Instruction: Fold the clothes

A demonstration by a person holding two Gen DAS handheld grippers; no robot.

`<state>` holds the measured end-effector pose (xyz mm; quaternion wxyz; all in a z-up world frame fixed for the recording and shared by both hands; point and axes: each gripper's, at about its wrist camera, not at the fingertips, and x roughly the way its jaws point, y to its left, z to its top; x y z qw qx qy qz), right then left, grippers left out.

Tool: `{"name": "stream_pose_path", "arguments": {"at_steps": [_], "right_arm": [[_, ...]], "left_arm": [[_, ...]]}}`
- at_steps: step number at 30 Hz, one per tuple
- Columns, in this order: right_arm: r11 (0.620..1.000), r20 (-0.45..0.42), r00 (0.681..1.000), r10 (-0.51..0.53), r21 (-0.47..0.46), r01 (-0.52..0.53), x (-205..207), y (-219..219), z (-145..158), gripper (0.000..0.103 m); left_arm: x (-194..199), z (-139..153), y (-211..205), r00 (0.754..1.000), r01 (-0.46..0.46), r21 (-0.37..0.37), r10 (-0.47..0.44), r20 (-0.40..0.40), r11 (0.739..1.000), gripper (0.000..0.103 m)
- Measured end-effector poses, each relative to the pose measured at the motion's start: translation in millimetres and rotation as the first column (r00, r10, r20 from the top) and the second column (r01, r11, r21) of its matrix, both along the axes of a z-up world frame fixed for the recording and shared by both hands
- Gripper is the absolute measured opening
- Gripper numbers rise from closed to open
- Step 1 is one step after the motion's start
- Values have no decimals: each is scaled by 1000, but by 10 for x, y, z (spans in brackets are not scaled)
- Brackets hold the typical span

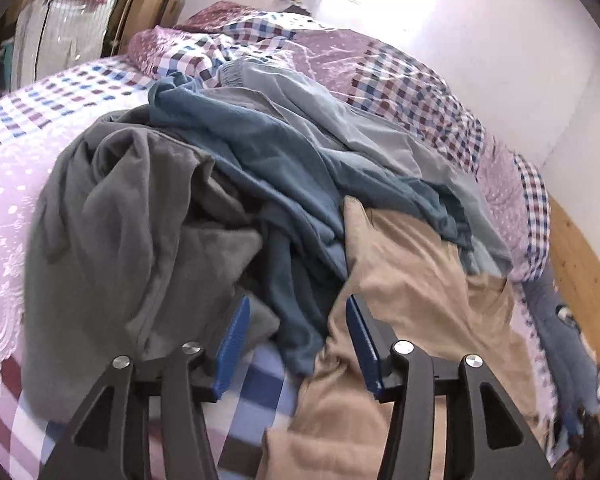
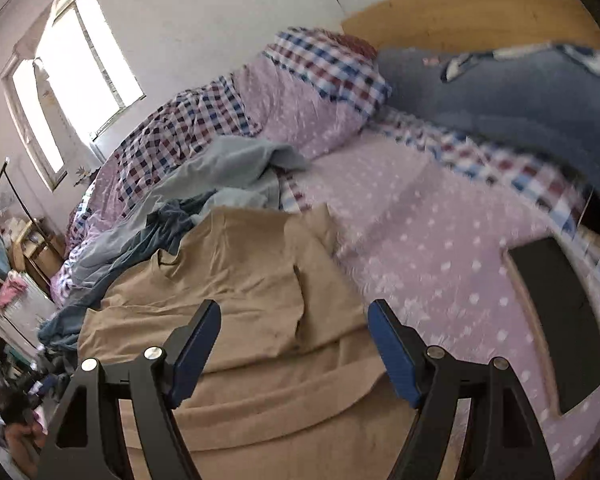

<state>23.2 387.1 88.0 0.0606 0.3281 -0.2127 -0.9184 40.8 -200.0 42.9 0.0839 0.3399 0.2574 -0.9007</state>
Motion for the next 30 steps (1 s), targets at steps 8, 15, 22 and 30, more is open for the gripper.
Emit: {"name": "stream_pose_path", "arguments": {"at_steps": [8, 15, 22, 30], "right_arm": [[997, -2, 1000, -8, -77, 8, 89, 78, 14, 80], [997, -25, 999, -31, -78, 29, 188, 112, 55, 80], [994, -26, 997, -74, -86, 71, 317, 248, 45, 80], [986, 13, 993, -121, -112, 122, 527, 551, -21, 80]], "left_arm": [[401, -52, 49, 998, -66, -5, 66, 7, 998, 61], [880, -133, -85, 991, -125, 68, 121, 49, 990, 62], [1191, -223, -48, 989, -98, 148, 80, 125, 984, 62], [1331, -340, 188, 975, 1, 188, -42, 217, 982, 62]]}}
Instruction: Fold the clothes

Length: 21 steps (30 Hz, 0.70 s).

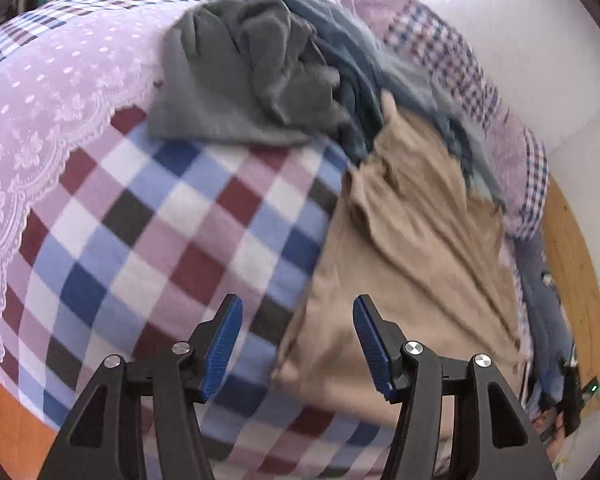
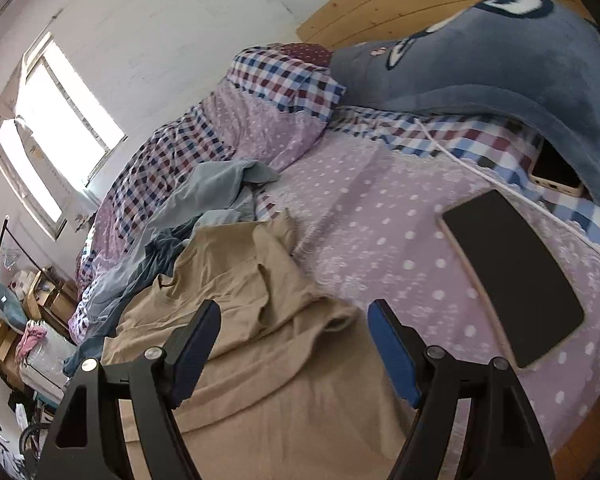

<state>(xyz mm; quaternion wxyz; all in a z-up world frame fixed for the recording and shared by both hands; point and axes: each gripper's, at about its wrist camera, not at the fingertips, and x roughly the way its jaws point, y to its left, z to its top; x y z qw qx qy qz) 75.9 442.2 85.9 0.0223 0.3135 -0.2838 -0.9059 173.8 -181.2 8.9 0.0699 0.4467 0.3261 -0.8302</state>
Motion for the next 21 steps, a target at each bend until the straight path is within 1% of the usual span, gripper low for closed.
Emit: {"name": "stream_pose_path", "arguments": {"at_steps": [4, 6, 10, 12, 13, 15, 16, 17, 18, 20, 21], "right_arm": [[1000, 32, 999, 8, 0, -8, 118, 136, -50, 80], [1000, 51, 999, 19, -3, -19, 174, 200, -81, 80], [998, 90, 995, 52, -42, -49, 307, 271, -164, 80], [997, 117, 991, 66, -44, -61, 372, 282, -207, 80], [997, 134, 988, 71, -34, -67, 406, 279, -230, 80], [995, 179, 979, 101, -24, -98, 447, 262, -303, 80], [993, 206, 972, 116, -18, -115, 461, 247, -343, 80], [992, 235, 964, 127, -6, -129, 472, 225, -385, 80], [990, 257, 957, 136, 4, -142, 482, 208, -419, 80], [985, 296, 942, 156, 23, -171, 499, 170, -483, 80], [982, 309, 936, 166, 33, -185, 507, 151, -511, 80]], "left_arm": [[15, -14, 92, 999, 49, -2, -49, 10, 999, 62], [36, -4, 129, 997, 73, 22, -73, -4, 997, 62], [42, -5, 200, 994, 106, 65, -104, -25, 992, 61], [24, -18, 190, 995, 100, 85, -99, -26, 991, 51], [19, -32, 175, 996, 91, 93, -90, -20, 991, 42], [10, -56, 149, 997, 74, 110, -74, -11, 991, 34], [6, -61, 139, 998, 70, 120, -69, -11, 990, 20], [10, -65, 134, 998, 67, 128, -66, -11, 990, 12], [20, -68, 136, 998, 65, 132, -64, -10, 989, 12], [31, -65, 142, 998, 63, 136, -62, -8, 989, 7], [41, -56, 144, 998, 63, 137, -62, -11, 989, 7]]}}
